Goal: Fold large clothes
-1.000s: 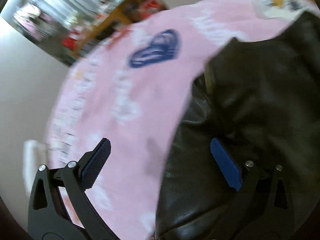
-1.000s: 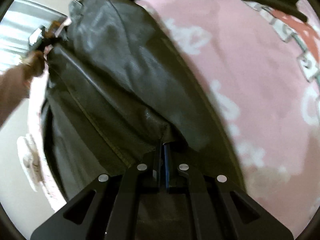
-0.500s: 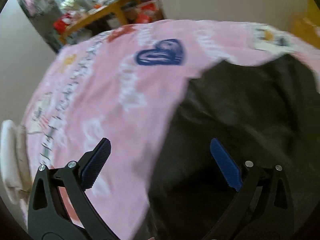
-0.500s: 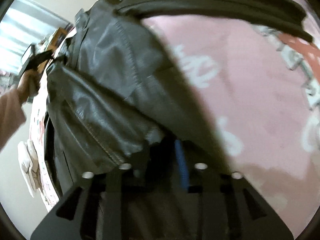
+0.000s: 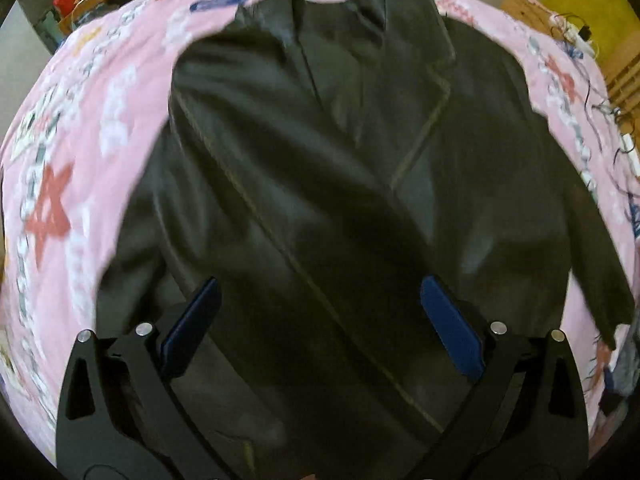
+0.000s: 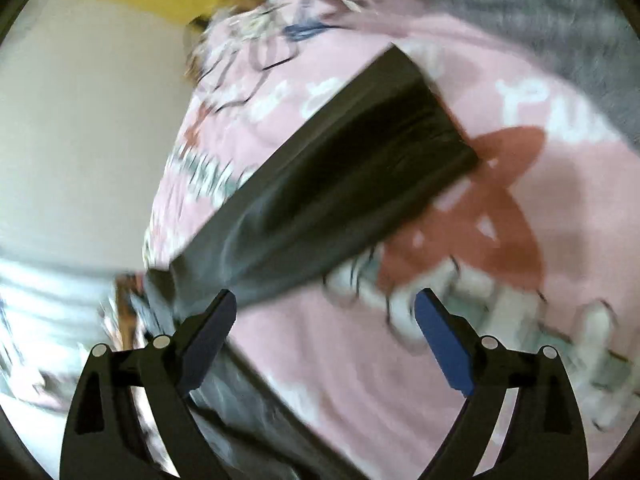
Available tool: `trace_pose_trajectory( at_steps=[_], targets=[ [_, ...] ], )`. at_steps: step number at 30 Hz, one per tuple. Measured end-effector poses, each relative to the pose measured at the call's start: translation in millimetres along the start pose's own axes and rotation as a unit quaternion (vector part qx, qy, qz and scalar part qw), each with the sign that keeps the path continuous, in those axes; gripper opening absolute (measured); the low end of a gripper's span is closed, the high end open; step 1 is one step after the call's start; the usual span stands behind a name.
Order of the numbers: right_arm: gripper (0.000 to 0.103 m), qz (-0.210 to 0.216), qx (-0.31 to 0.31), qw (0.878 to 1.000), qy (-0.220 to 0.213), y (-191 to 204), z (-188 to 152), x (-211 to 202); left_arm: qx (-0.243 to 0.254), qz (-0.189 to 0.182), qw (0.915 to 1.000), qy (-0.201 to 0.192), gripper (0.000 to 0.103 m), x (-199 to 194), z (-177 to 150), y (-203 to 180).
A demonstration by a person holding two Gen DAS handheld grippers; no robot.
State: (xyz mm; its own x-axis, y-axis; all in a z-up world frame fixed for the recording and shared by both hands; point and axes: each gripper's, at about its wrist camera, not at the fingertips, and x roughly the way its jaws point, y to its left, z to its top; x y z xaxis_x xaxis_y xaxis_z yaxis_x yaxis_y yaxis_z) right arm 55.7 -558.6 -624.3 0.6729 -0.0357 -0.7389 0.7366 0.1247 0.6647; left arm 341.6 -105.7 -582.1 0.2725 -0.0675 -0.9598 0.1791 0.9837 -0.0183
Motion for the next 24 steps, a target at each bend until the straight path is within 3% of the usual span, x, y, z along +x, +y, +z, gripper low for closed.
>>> trace_pose_trajectory(
  at_steps=[3, 7, 10, 11, 12, 13, 16, 18, 20, 21, 24],
  targets=[
    [0.085, 0.046, 0.088, 0.995, 0.014, -23.2, 20.4, 34.5, -0.02, -0.004, 0.9997, 0.015, 0.098, 14.3, -25.0, -12.6],
    [0.085, 0.075, 0.133, 0.988, -0.004, -38.6, 33.2, 44.9, -0.007, -0.007, 0.9992, 0.039, 0.098, 42.9, -43.7, -34.4],
    [0.081, 0.088, 0.161, 0.983, -0.009, -43.3, 39.8, 46.0, 0.01, 0.019, 0.9997, 0.011, 0.098, 49.5, -51.6, -45.6],
    [0.075, 0.08, 0.152, 0.985, -0.012, -41.1, 43.3, 44.5, 0.008, 0.022, 0.9997, 0.006, 0.098, 50.9, -53.2, -47.1],
    [0.057, 0.063, 0.129, 0.99, -0.013, -36.7, 48.0, 43.0, 0.01, 0.025, 0.9996, 0.004, 0.098, 52.0, -54.1, -49.0],
    [0.047, 0.044, 0.099, 0.994, -0.009, -31.3, 52.9, 43.2, 0.013, 0.027, 0.9995, 0.006, 0.098, 53.1, -53.9, -51.0],
    [0.042, 0.004, 0.028, 1.0, 0.011, -19.9, 61.3, 54.7, 0.014, 0.022, 0.9995, 0.016, 0.098, 54.8, -49.8, -53.2],
    [0.04, -0.003, 0.024, 1.0, 0.019, -21.4, 67.0, 59.8, 0.019, 0.016, 0.9995, 0.019, 0.098, 54.7, -48.5, -54.6],
    [0.022, -0.009, 0.033, 0.999, 0.012, -21.6, 72.4, 56.9, 0.029, 0.012, 0.9993, 0.02, 0.098, 50.6, -48.5, -47.2],
    [0.007, -0.001, 0.027, 1.0, 0.005, -18.1, 75.3, 52.8, 0.033, 0.01, 0.9992, 0.023, 0.098, 48.8, -47.6, -46.7],
    [0.005, -0.009, -0.029, 0.999, -0.024, 12.1, 79.6, 33.2, 0.024, -0.007, 0.9991, 0.034, 0.098, 38.1, -48.1, -40.8]
  ],
)
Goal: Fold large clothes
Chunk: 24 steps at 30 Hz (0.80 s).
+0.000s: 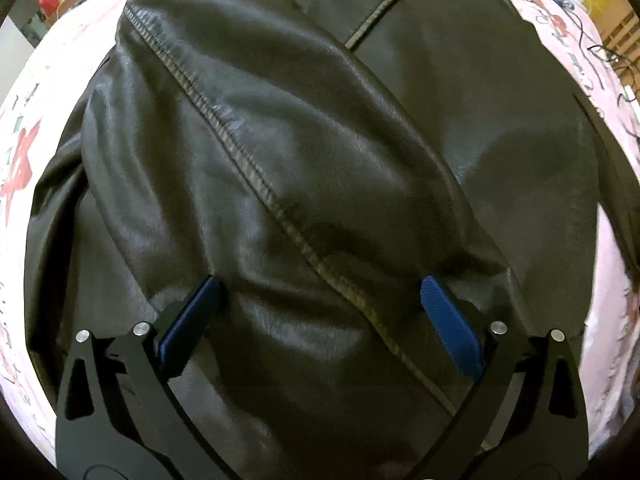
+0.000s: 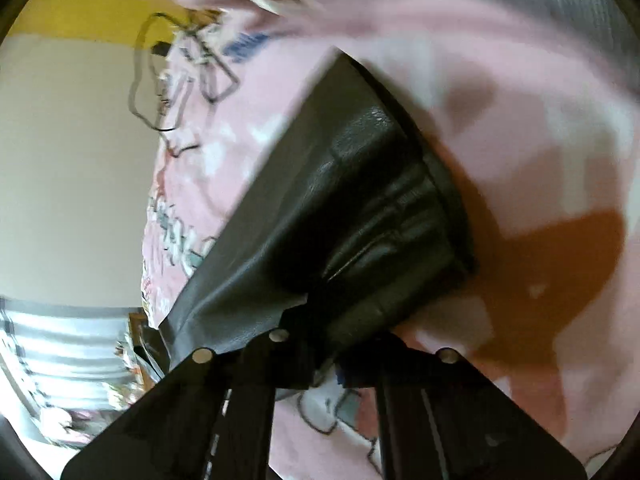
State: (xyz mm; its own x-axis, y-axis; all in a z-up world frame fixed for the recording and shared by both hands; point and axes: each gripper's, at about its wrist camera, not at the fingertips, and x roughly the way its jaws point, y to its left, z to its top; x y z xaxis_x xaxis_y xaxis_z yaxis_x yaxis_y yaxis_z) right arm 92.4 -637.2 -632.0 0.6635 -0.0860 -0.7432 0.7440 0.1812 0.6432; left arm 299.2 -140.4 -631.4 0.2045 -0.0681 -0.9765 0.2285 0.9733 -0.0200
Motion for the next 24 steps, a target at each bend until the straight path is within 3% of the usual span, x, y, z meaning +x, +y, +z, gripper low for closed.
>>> trace_pose_trajectory(
  at_steps=[4, 7, 11, 14, 17, 18, 21, 24],
  targets=[
    [0.004, 0.018, -0.091, 0.994, -0.055, 67.0, 10.1, -35.3, -0.032, -0.051, 0.998, 0.019, 0.098, -19.7, -12.6, 18.3],
    [0.004, 0.069, -0.147, 0.983, -0.082, 135.4, 17.6, -58.8, -0.036, -0.069, 0.9961, 0.043, 0.098, -19.8, -23.3, 27.9],
    [0.004, 0.156, -0.243, 0.952, -0.098, 237.1, -3.2, -88.4, -0.017, -0.083, 0.9943, 0.063, 0.097, -8.2, -35.1, 31.3],
    [0.004, 0.232, -0.309, 0.919, -0.074, 301.0, -44.2, -104.8, 0.02, -0.073, 0.9948, 0.068, 0.098, 3.0, -38.0, 23.8],
    [0.004, 0.3, -0.366, 0.881, -0.018, 348.8, -103.8, -111.4, 0.016, -0.09, 0.993, 0.074, 0.098, 3.0, -33.0, 28.4],
    [0.004, 0.314, -0.38, 0.87, 0.0, 358.2, -120.5, -110.2, 0.007, -0.104, 0.9918, 0.074, 0.098, 0.0, -32.2, 33.5],
    [0.004, 0.359, -0.435, 0.822, 0.081, 379.9, -199.7, -104.4, -0.026, -0.156, 0.9842, 0.079, 0.098, -12.9, -31.8, 60.7],
    [0.005, 0.372, -0.483, 0.777, 0.159, 375.9, -273.2, -98.2, -0.066, -0.173, 0.981, 0.06, 0.098, -36.6, -31.1, 103.2]
  ],
)
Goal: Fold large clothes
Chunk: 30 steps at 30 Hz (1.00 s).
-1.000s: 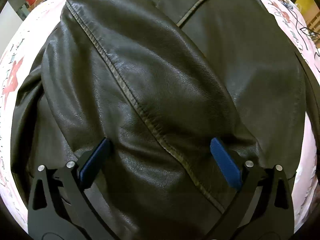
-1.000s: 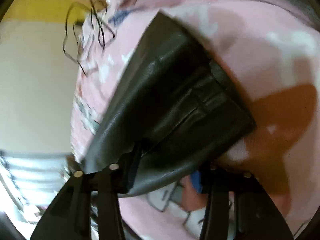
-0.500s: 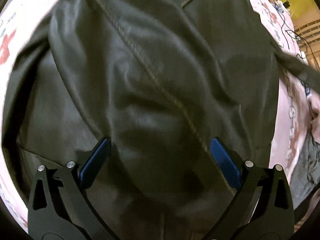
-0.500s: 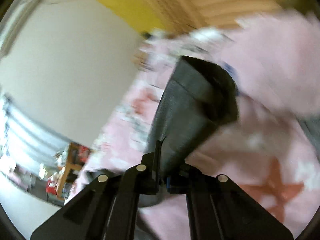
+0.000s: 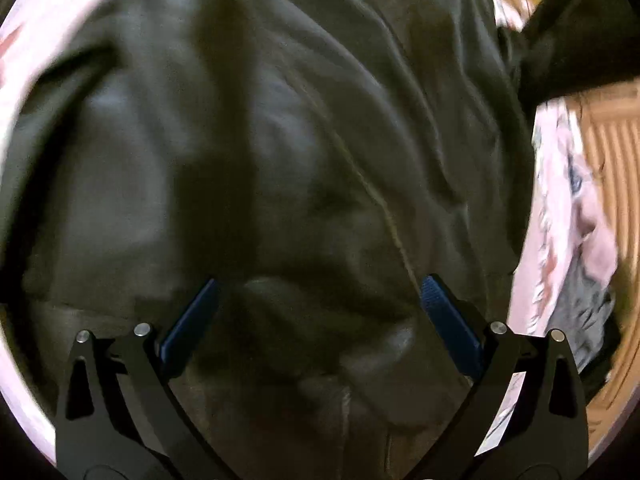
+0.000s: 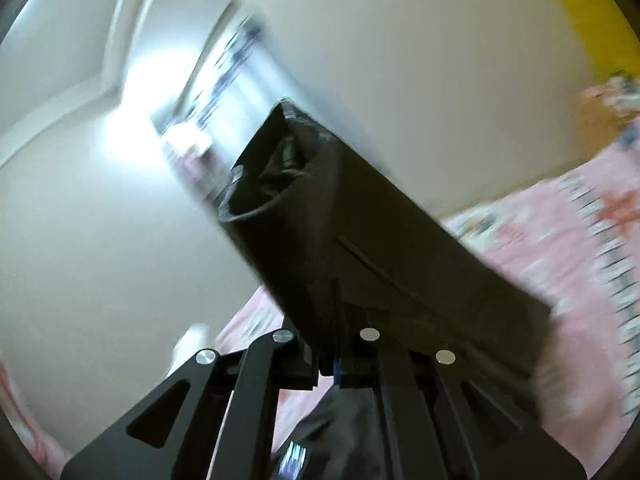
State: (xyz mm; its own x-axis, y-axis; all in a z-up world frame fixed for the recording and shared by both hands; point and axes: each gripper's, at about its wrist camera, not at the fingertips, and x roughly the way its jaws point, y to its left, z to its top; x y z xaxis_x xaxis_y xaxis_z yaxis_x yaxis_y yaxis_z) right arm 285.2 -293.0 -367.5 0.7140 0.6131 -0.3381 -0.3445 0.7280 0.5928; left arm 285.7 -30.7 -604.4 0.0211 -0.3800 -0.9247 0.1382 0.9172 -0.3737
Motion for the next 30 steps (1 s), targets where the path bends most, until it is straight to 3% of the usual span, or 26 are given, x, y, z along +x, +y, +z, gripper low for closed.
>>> trace_pose_trajectory(
  at_steps=[7, 13, 18, 20, 22, 24, 27, 30],
  targets=[
    [0.005, 0.035, -0.084, 0.982, 0.164, 54.9, -115.9, 63.2, -0.028, 0.002, 0.9968, -0.074, 0.098, -85.5, 3.1, 87.6],
    [0.005, 0.027, -0.131, 0.959, 0.25, 76.2, -198.9, 88.7, -0.052, 0.04, 0.9905, -0.121, 0.098, -116.8, -5.5, 130.2],
    [0.005, 0.022, -0.156, 0.944, 0.289, 74.8, -245.6, 95.8, -0.081, 0.076, 0.9817, -0.154, 0.098, -137.1, -28.3, 158.3],
    [0.005, 0.012, -0.174, 0.938, 0.299, 73.3, -260.8, 102.9, -0.077, 0.103, 0.9753, -0.179, 0.098, -146.9, -40.0, 157.2],
    [0.005, -0.001, -0.181, 0.933, 0.311, 69.4, -280.7, 105.9, -0.062, 0.103, 0.9728, -0.198, 0.098, -154.7, -49.5, 149.9],
    [0.005, -0.017, -0.182, 0.931, 0.316, 62.4, -299.4, 109.9, -0.04, 0.078, 0.9777, -0.191, 0.098, -153.0, -56.9, 138.6],
    [0.006, -0.048, -0.204, 0.925, 0.317, 55.8, -326.8, 119.1, -0.008, 0.077, 0.9825, -0.17, 0.098, -134.0, -62.0, 119.8],
    [0.007, -0.066, -0.204, 0.926, 0.31, 51.6, -345.1, 125.4, 0.0, 0.059, 0.9862, -0.155, 0.098, -115.5, -64.9, 108.9]
  ],
)
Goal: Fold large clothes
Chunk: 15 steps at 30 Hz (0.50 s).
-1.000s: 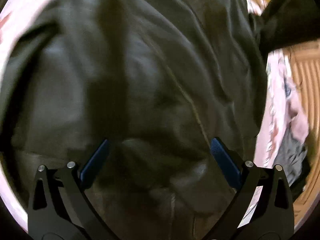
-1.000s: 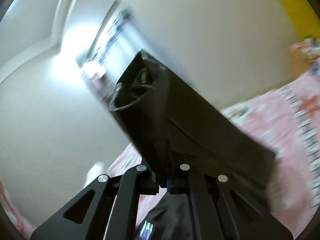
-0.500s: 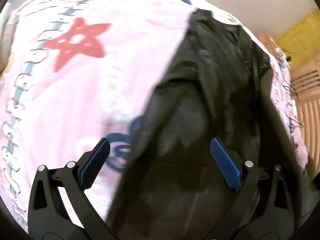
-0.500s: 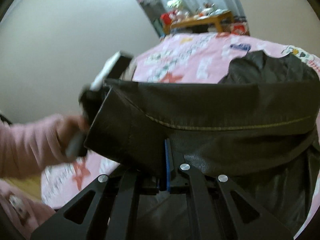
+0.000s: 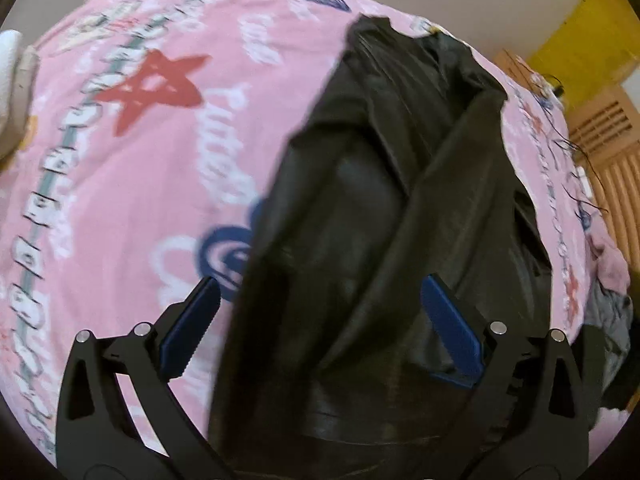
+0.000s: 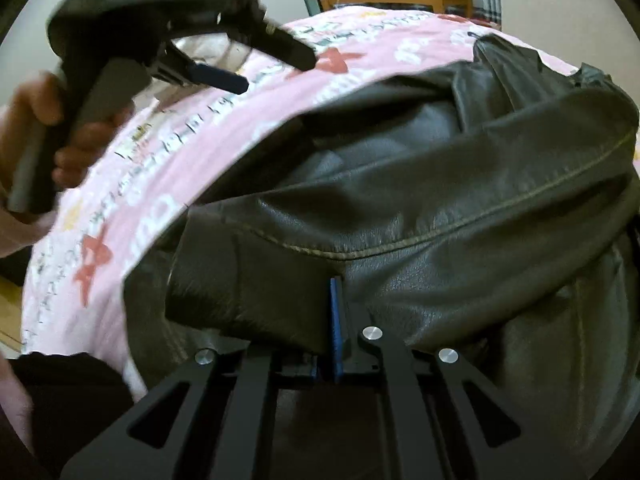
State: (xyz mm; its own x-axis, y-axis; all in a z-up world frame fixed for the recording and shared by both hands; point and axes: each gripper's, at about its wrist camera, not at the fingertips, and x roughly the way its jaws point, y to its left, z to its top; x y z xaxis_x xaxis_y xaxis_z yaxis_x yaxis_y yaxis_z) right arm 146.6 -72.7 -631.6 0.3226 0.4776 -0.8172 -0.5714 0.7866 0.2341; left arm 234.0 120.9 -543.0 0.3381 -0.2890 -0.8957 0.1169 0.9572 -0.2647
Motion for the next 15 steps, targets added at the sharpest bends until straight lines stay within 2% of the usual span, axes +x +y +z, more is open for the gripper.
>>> trace_pose_trajectory(
  at_steps=[6, 11, 13, 15],
  targets=[
    [0.007, -0.019, 0.004, 1.0, -0.017, 6.4, -9.9, 2.0, 0.005, -0.011, 0.9998, 0.013, 0.098, 14.5, -6.6, -12.9],
    [0.012, -0.031, 0.002, 0.999, -0.022, 11.0, -17.7, 1.3, 0.03, 0.001, 0.9989, 0.035, 0.098, 31.5, -7.6, -23.5],
    [0.042, -0.013, 0.008, 1.0, -0.02, 12.0, -20.5, -2.1, 0.032, 0.003, 0.9986, 0.042, 0.098, 35.5, -6.8, -28.3],
    [0.065, -0.01, 0.023, 0.999, -0.028, 12.1, -23.5, -11.6, 0.034, 0.001, 0.9987, 0.036, 0.098, 35.0, -6.3, -35.7]
  ],
)
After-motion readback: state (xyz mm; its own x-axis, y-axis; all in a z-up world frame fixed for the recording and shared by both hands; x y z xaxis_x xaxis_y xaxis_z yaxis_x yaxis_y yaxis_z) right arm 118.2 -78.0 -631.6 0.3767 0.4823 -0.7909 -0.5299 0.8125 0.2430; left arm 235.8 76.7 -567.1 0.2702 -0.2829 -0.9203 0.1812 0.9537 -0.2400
